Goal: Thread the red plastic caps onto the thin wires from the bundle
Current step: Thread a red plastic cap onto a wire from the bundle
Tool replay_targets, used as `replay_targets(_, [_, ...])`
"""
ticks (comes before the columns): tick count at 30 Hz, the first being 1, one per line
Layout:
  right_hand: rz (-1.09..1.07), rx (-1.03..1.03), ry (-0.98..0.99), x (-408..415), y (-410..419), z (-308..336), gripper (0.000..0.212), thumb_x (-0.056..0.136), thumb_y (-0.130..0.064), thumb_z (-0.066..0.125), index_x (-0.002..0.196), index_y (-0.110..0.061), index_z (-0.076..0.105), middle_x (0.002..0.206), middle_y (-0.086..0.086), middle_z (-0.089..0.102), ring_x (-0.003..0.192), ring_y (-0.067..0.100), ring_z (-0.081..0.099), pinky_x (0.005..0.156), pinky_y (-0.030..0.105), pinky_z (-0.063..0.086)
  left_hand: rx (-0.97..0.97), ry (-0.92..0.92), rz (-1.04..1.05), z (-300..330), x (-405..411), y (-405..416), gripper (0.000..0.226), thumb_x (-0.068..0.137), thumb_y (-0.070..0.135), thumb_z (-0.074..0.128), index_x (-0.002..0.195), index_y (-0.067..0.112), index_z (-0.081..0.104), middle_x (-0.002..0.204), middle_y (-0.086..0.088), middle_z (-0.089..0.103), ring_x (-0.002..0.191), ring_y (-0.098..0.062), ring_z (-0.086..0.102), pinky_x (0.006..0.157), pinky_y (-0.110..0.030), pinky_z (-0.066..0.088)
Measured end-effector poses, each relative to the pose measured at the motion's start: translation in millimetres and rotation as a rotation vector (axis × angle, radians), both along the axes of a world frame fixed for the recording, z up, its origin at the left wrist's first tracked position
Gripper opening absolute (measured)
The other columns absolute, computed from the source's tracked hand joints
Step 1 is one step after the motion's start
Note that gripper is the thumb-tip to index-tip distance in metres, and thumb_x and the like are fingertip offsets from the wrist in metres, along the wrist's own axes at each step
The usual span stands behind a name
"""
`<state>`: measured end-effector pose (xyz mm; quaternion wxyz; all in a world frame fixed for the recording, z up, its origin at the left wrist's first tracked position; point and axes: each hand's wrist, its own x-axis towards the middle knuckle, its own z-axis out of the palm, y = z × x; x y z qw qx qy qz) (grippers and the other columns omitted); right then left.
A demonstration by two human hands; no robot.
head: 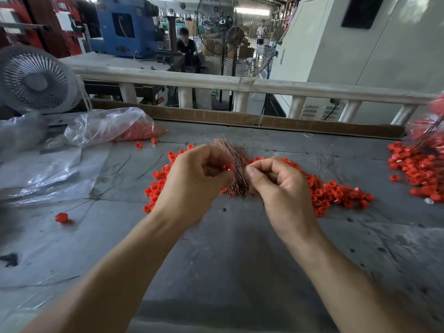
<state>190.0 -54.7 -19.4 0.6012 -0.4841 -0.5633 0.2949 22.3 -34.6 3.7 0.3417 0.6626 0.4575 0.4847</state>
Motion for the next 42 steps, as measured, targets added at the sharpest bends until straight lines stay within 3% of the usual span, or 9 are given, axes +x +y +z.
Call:
replay_targets(12, [0.005, 0.046, -0.034, -1.0, -0.4, 1.7, 0.01, 0.093, -0.019, 0.072, 0.084, -0.022, 0.074, 0.071, -0.009, 0.069, 0.066, 0.001, 0.059, 0.063, 0.014, 0.047, -0.07, -0.248, -0.181, -5.2, 0.2, 4.6, 0.033, 0.087, -0.001, 0.076, 0.101, 0.028, 0.079, 0.095, -0.009, 0.076, 0.093, -0.029, 0.074, 0.083, -0.025, 0.058])
replay_targets(17, [0.004, 0.064, -0.042, -1.3, -1.7, 2.0, 0.01, 0.092, -0.019, 0.071, 0.083, -0.023, 0.073, 0.071, -0.009, 0.069, 0.066, -0.001, 0.059, 0.063, 0.012, 0.047, -0.116, -0.37, -0.238, -6.0, 2.9, 6.2, 0.031, 0.086, -0.009, 0.072, 0.103, 0.016, 0.075, 0.094, -0.004, 0.076, 0.089, -0.02, 0.074, 0.08, -0.023, 0.057])
replay_targets(19, [0.006, 0.074, -0.049, -1.7, -2.1, 2.2, 0.011, 0.092, -0.017, 0.072, 0.083, -0.023, 0.073, 0.073, -0.008, 0.071, 0.067, -0.001, 0.06, 0.064, 0.013, 0.047, -0.132, -0.383, -0.244, -6.3, 3.6, 6.4, 0.029, 0.087, -0.009, 0.071, 0.102, 0.015, 0.075, 0.092, -0.004, 0.076, 0.088, -0.019, 0.074, 0.08, -0.023, 0.057])
replay_targets(23, [0.012, 0.087, -0.059, -2.8, -2.3, 2.9, 0.013, 0.092, -0.014, 0.072, 0.083, -0.023, 0.074, 0.077, -0.006, 0.073, 0.07, 0.0, 0.064, 0.066, 0.012, 0.048, -0.131, -0.385, -0.271, -6.2, 3.5, 5.5, 0.027, 0.088, -0.009, 0.069, 0.1, 0.013, 0.077, 0.099, -0.023, 0.072, 0.088, -0.024, 0.073, 0.08, -0.027, 0.059])
replay_targets(36, [-0.024, 0.145, 0.0, -2.7, -3.4, 3.4, 0.012, 0.094, -0.016, 0.071, 0.084, -0.021, 0.072, 0.071, -0.008, 0.069, 0.063, -0.001, 0.057, 0.06, 0.013, 0.045, -0.131, -0.363, -0.209, -6.1, 4.5, 5.3, 0.021, 0.085, -0.005, 0.074, 0.105, 0.001, 0.07, 0.089, -0.011, 0.069, 0.078, -0.017, 0.068, 0.075, -0.029, 0.061])
replay_targets(42, [-0.002, 0.137, -0.023, -5.7, -1.9, 1.0, 0.01, 0.093, -0.017, 0.072, 0.086, -0.024, 0.072, 0.079, -0.007, 0.074, 0.072, 0.002, 0.067, 0.067, 0.014, 0.049, -0.173, -0.407, -0.253, -8.1, 9.0, 3.2, 0.023, 0.084, -0.004, 0.075, 0.105, -0.002, 0.068, 0.092, -0.021, 0.072, 0.084, -0.031, 0.072, 0.082, -0.04, 0.063])
